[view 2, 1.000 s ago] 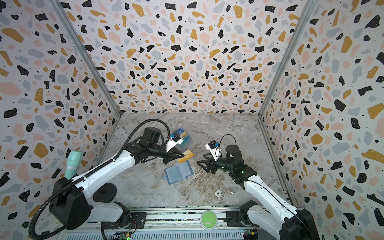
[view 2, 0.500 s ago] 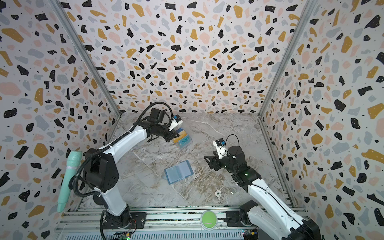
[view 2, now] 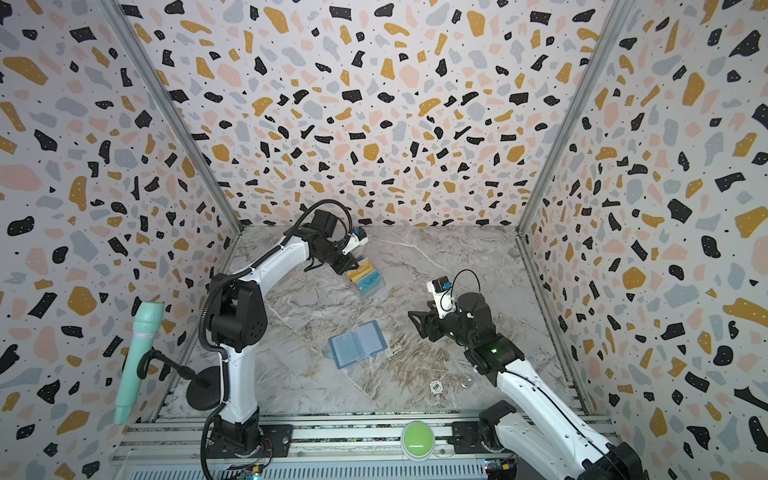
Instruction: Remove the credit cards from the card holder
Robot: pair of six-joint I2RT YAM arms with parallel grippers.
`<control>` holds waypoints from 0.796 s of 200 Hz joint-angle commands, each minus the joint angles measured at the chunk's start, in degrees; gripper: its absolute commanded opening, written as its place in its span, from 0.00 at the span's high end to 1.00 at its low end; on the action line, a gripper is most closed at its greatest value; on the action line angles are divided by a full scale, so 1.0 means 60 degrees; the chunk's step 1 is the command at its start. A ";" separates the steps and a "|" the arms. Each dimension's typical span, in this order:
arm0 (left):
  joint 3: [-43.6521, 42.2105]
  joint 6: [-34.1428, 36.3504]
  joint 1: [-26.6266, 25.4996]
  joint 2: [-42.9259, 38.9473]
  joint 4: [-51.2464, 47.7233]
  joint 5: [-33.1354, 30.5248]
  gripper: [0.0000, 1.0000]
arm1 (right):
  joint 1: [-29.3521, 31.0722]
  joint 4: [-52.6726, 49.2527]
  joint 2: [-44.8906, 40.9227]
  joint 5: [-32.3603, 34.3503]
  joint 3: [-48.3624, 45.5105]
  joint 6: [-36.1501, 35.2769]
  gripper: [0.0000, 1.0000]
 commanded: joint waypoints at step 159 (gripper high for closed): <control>-0.0413 -0.0607 0.0285 0.0675 0.1415 0.0778 1.00 | 0.0444 0.0161 -0.0318 0.0057 0.0008 -0.0067 0.29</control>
